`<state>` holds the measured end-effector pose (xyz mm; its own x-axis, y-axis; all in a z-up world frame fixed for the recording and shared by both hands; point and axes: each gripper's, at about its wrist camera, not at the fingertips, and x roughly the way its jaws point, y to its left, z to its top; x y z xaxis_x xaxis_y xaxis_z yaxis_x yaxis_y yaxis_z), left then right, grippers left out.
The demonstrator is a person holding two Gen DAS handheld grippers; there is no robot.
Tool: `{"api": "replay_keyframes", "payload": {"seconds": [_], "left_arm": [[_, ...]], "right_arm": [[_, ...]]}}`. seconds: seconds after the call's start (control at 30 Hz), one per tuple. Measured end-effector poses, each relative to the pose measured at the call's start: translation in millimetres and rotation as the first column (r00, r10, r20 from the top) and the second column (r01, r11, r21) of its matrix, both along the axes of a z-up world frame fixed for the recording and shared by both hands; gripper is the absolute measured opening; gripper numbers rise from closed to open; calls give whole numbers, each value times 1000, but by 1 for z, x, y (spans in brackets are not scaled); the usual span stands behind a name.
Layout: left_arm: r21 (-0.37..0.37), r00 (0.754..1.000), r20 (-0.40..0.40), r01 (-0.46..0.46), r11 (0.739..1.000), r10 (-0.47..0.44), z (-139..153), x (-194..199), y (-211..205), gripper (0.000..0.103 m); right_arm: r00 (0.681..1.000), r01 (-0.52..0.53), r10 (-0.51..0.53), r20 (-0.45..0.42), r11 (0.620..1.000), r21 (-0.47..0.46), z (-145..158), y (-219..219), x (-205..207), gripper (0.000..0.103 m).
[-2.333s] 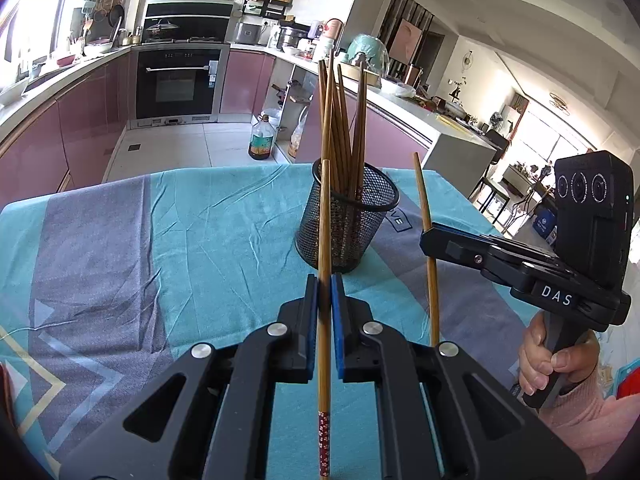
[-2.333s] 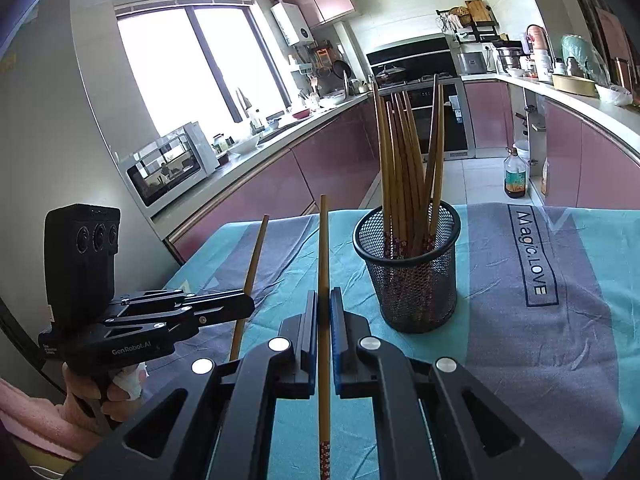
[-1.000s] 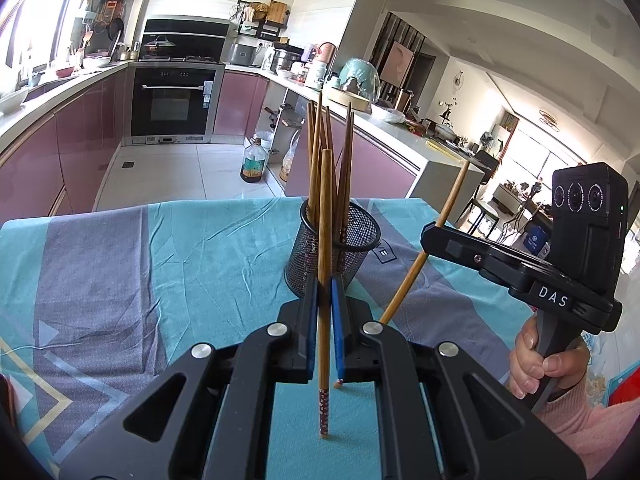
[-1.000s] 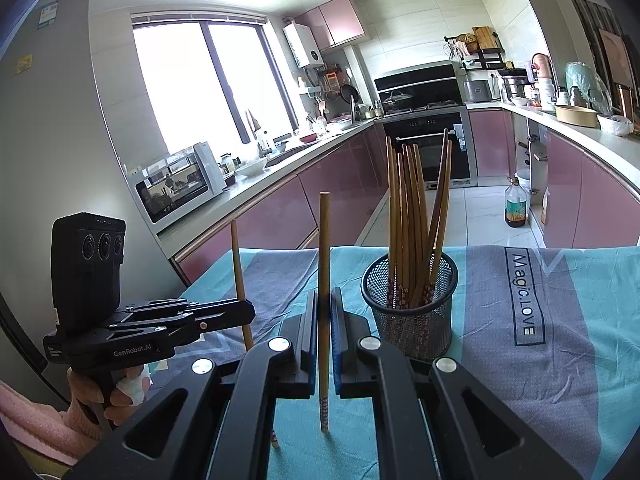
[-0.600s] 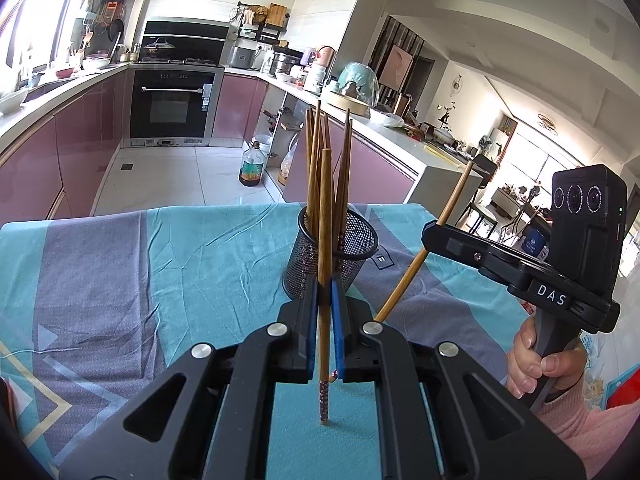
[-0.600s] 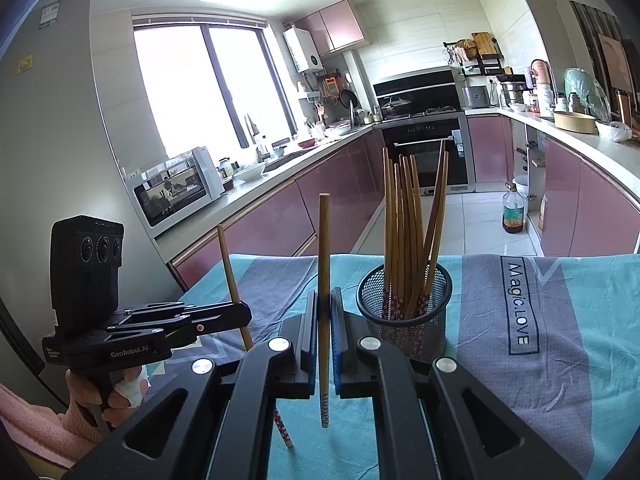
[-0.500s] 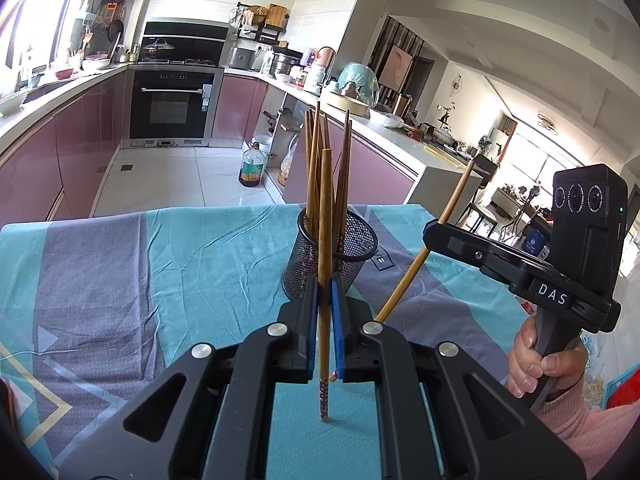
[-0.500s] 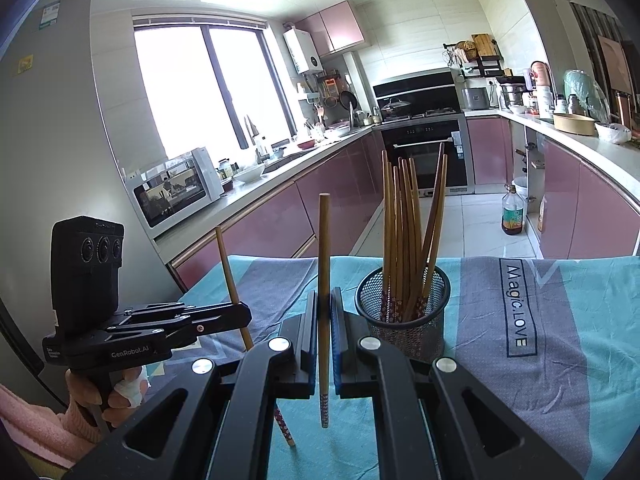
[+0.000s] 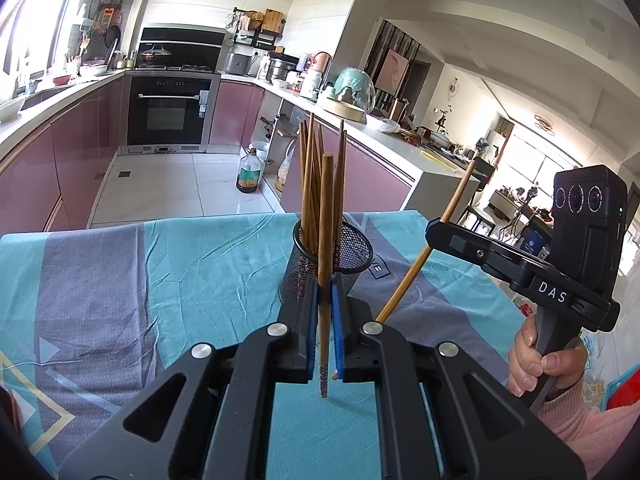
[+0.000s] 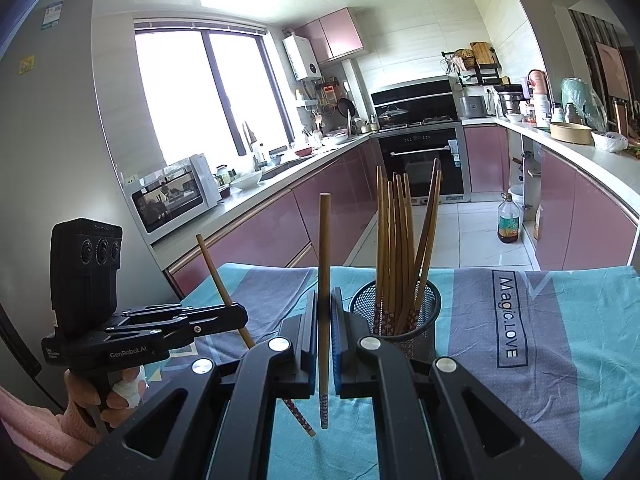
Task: Organize utensils
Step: 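Carry the left tool's chopstick over the mesh cup while the right tool follows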
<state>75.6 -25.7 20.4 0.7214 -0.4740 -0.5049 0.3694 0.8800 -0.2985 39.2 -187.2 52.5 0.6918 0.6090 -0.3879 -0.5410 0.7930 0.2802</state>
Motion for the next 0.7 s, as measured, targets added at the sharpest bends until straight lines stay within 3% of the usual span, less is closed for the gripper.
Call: {"api": "replay_keyframes", "payload": {"seconds": [0.7], "left_arm": [[13, 999, 44, 8, 1000, -8, 16, 5, -6, 7]], "right_arm": [[999, 17, -17, 39, 1000, -1, 12, -5, 2, 5]]}}
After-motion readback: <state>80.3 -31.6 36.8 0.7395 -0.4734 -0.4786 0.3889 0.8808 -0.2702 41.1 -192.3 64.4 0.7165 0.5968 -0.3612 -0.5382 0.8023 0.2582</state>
